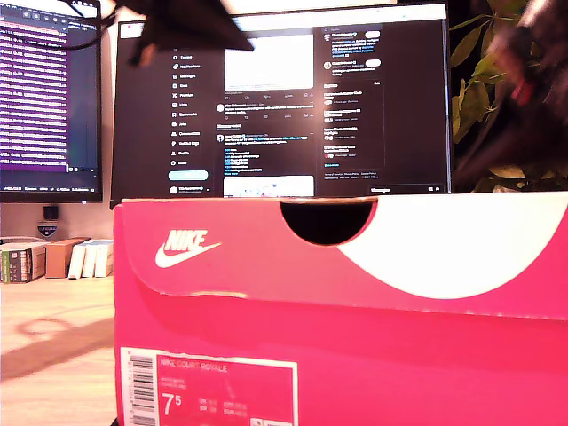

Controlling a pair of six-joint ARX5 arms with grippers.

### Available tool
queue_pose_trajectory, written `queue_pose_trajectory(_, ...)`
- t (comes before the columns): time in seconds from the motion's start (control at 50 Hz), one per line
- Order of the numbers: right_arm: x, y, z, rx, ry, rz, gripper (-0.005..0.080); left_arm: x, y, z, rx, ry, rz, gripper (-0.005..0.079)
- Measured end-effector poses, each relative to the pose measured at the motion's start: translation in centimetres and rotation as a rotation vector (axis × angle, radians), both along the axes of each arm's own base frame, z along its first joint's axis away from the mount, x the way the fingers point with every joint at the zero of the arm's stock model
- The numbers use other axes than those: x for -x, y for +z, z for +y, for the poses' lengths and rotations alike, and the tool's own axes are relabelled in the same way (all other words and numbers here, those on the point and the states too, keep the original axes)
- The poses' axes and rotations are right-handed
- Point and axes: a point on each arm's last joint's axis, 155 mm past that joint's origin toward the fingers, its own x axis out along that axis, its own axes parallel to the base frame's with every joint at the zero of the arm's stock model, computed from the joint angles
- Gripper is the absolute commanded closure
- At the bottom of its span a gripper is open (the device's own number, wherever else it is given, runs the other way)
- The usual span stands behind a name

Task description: Close the red shoebox by pushing the lid with your left arm and holding the box in place with your right arm

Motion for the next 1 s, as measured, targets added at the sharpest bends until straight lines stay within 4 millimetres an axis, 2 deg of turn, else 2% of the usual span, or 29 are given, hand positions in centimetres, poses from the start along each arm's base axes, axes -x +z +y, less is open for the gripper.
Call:
queue_pose_trajectory(0.1, 0.2, 1.9, -1.7, 0.046, -0.063, -0.081, 0.0764, -0.6, 0.9, 2.3, -0.015, 0.044, -0.038, 0.0762)
queue_pose_trajectory(0.26, 0.5, 2.7, -4.3, 0.128, -0.163, -0.122, 0.0764, -1.4, 3.4, 6.8, -0.021, 0.143, -0.129, 0.0762)
queue_pose_trajectory(0.34, 0.9, 3.4, -4.9, 0.147, -0.194, -0.145, 0.0764, -1.3, 3.8, 9.0, -0.018, 0.200, -0.152, 0.0762)
queue_pose_trajectory(0.44, 1.3, 4.6, -5.6, 0.168, -0.229, -0.193, 0.0764, -1.2, 3.1, 11.4, -0.019, 0.264, -0.169, 0.0762)
queue_pose_trajectory(0.6, 1.8, 5.4, -6.6, 0.192, -0.283, -0.215, 0.0764, -0.6, 0.3, 14.6, -0.049, 0.368, -0.144, 0.0762)
queue_pose_trajectory(0.72, 2.2, 5.6, -6.7, 0.181, -0.293, -0.211, 0.0764, 0.3, -0.3, 16.2, -0.067, 0.429, -0.152, 0.0761)
queue_pose_trajectory(0.9, 2.7, 7.0, -6.6, 0.095, -0.328, -0.223, 0.0764, 1.6, 2.6, 16.5, -0.046, 0.443, -0.246, 0.0761)
queue_pose_trajectory(1.0, 2.7, 6.8, -6.6, 0.053, -0.344, -0.195, 0.0764, 1.8, 3.1, 16.5, -0.042, 0.444, -0.263, 0.0761)
